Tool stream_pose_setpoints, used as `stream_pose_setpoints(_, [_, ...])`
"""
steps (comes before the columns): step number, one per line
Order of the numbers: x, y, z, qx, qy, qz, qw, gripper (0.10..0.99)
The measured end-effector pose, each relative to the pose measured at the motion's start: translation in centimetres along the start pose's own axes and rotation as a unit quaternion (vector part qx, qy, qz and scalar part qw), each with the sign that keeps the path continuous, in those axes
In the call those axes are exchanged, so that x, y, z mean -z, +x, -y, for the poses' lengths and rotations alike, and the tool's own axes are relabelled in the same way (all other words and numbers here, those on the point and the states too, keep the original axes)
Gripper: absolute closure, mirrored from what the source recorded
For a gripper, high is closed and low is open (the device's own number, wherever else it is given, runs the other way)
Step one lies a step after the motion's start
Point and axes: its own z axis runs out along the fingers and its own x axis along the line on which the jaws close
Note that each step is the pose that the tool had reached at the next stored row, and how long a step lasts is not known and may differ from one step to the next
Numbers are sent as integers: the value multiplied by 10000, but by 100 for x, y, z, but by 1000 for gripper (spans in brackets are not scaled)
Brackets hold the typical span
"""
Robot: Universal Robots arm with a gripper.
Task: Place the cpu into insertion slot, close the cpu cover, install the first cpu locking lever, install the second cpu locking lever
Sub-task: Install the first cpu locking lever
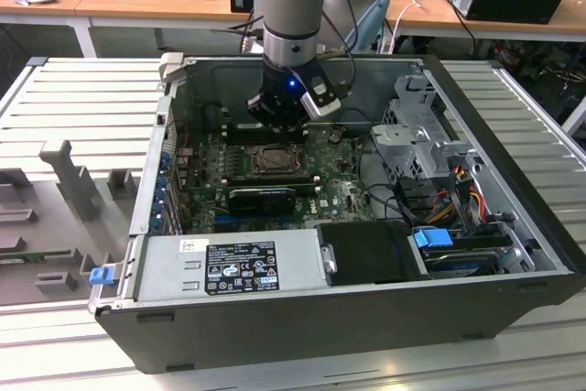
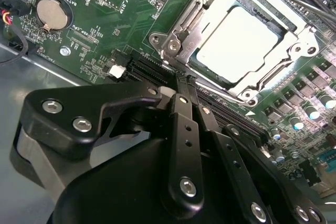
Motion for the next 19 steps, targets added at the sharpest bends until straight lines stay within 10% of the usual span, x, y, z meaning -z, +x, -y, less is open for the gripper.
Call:
stream_pose_setpoints(11, [-38, -5, 1, 2, 148, -8, 9999, 980])
stream_pose_setpoints(19, [46, -7, -13, 0, 75, -4, 10000, 980])
